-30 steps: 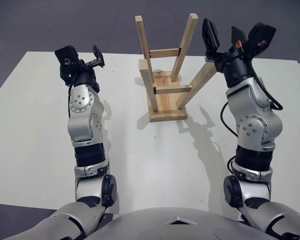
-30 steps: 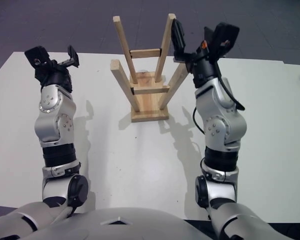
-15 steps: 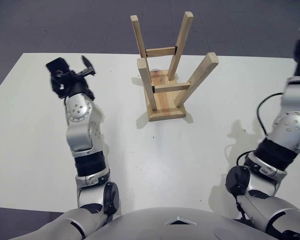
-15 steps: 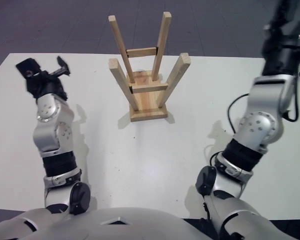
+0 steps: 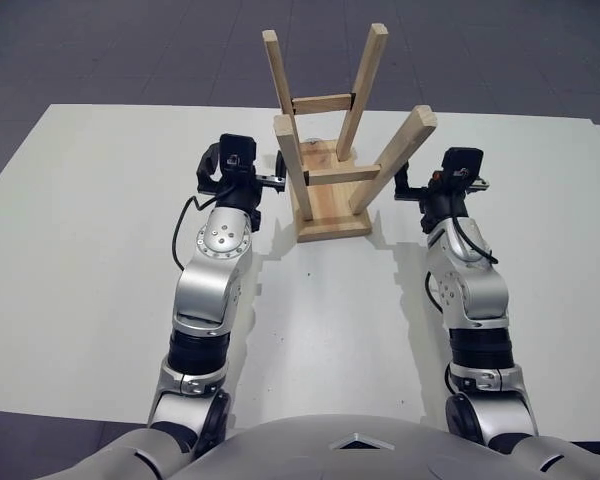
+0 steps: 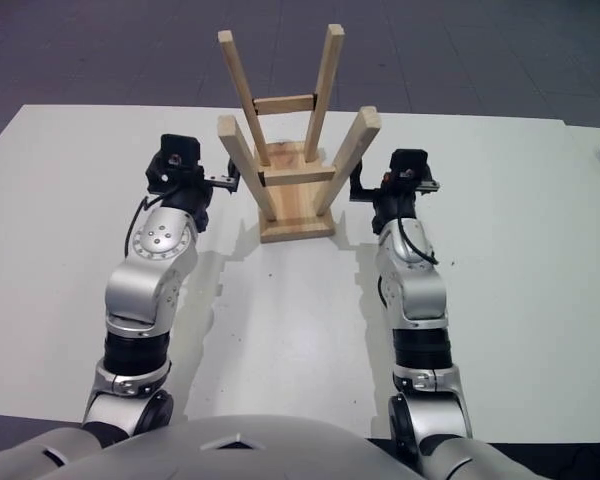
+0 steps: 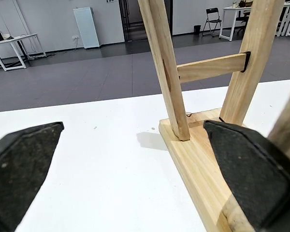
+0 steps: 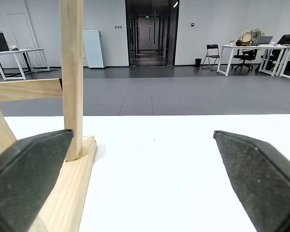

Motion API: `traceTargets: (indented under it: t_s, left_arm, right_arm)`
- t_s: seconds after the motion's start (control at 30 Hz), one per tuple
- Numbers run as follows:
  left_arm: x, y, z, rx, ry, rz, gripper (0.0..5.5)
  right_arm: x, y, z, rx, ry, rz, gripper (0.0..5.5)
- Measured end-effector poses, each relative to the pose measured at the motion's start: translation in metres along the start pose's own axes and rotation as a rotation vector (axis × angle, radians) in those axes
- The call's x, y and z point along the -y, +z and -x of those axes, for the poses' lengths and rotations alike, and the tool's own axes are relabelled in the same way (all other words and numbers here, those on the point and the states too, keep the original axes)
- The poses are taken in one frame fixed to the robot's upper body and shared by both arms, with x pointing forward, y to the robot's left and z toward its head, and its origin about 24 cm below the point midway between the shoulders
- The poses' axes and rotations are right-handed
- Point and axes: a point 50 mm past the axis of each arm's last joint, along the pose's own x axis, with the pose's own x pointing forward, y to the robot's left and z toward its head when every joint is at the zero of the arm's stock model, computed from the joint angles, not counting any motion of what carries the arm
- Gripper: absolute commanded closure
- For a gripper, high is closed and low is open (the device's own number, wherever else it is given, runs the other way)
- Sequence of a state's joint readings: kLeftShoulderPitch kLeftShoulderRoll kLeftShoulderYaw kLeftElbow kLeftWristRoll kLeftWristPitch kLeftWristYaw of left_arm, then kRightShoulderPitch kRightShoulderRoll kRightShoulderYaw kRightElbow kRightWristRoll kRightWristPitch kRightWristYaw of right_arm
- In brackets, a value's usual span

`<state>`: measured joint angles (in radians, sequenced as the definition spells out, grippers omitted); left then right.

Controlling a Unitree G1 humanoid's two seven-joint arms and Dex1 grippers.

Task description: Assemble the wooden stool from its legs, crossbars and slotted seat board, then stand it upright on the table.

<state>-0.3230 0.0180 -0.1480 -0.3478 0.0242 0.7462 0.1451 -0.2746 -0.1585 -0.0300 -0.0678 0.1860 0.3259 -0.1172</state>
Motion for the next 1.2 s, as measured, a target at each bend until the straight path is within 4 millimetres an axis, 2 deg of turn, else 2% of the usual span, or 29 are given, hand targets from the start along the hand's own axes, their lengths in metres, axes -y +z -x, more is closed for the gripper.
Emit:
traceTargets:
  t_s: [0.07,0.1,0.17,0.2,0.27,0.3,0.33,0.4,0.43,0.5,0.63,0.7,0.77,0.83,0.9,0.93,0.97,1.0,1.07,1.1,1.2]
  left_arm:
    - [-0.001,-0.003,-0.001,-0.013,0.015,-0.005,0.1]
    - [-0.006,-0.004,-0.002,-0.02,0.064,0.021,0.1]
    - [-0.022,-0.006,-0.002,-0.034,0.161,0.061,0.1]
    - [-0.04,-0.01,-0.001,-0.048,0.264,0.085,0.1]
    - [-0.054,-0.01,0.001,-0.034,0.321,0.079,0.1]
    - [-0.053,-0.005,0.0,0.0,0.294,0.061,0.1]
    - [-0.043,0.0,-0.001,0.035,0.213,0.027,0.1]
    - [-0.009,0.012,-0.001,0.102,-0.014,-0.042,0.1]
    - [-0.005,0.016,0.0,0.123,-0.021,-0.082,0.1]
    - [-0.006,0.016,0.0,0.126,-0.041,-0.147,0.1]
    - [0.002,-0.002,-0.01,0.035,-0.064,-0.235,0.1]
    - [0.004,-0.011,-0.014,-0.01,-0.067,-0.238,0.1]
    - [0.004,-0.016,-0.018,-0.051,-0.031,-0.172,0.1]
    - [-0.008,-0.016,-0.02,-0.066,0.063,-0.089,0.1]
    - [-0.045,-0.016,-0.019,-0.06,0.262,-0.027,0.1]
    - [-0.055,-0.013,-0.019,-0.034,0.305,-0.024,0.1]
    - [-0.058,-0.007,-0.018,0.014,0.299,-0.034,0.1]
    - [-0.049,0.003,-0.019,0.081,0.234,-0.056,0.1]
    - [-0.011,0.023,-0.021,0.194,0.01,-0.106,0.1]
    - [0.0,0.028,-0.02,0.222,-0.031,-0.136,0.1]
    - [0.001,0.02,-0.019,0.202,-0.071,-0.21,0.1]
  right_arm:
    - [0.006,-0.008,-0.001,-0.041,-0.053,0.021,0.13]
    - [0.015,-0.012,-0.001,-0.063,-0.129,0.03,0.13]
    - [0.032,-0.014,0.0,-0.078,-0.239,0.026,0.13]
    - [0.05,-0.014,0.002,-0.077,-0.335,0.021,0.13]
    - [0.06,-0.011,0.004,-0.066,-0.369,0.026,0.13]
    - [0.056,-0.01,0.002,-0.052,-0.314,0.011,0.13]
    - [0.044,-0.009,0.0,-0.035,-0.205,-0.002,0.13]
    - [0.005,0.0,0.0,0.021,0.063,-0.043,0.13]
    - [-0.001,0.002,0.002,0.033,0.095,-0.051,0.13]
    - [0.002,0.002,0.006,0.034,0.134,-0.04,0.13]
    - [0.004,0.0,0.008,0.028,0.139,-0.037,0.13]
    - [0.004,-0.001,0.006,0.018,0.133,-0.031,0.13]
    - [0.008,-0.007,-0.004,-0.03,0.04,-0.013,0.13]
    - [0.024,-0.009,-0.009,-0.044,-0.11,-0.034,0.13]
    - [0.061,-0.006,-0.009,-0.028,-0.327,-0.063,0.13]
    - [0.07,-0.003,-0.008,-0.007,-0.357,-0.059,0.13]
    - [0.071,0.001,-0.009,0.02,-0.333,-0.062,0.13]
    - [0.061,0.006,-0.012,0.053,-0.256,-0.069,0.13]
    - [0.021,0.016,-0.015,0.114,-0.012,-0.096,0.13]
    - [0.009,0.019,-0.013,0.138,0.045,-0.12,0.13]
    - [0.012,0.016,-0.006,0.14,0.077,-0.109,0.13]
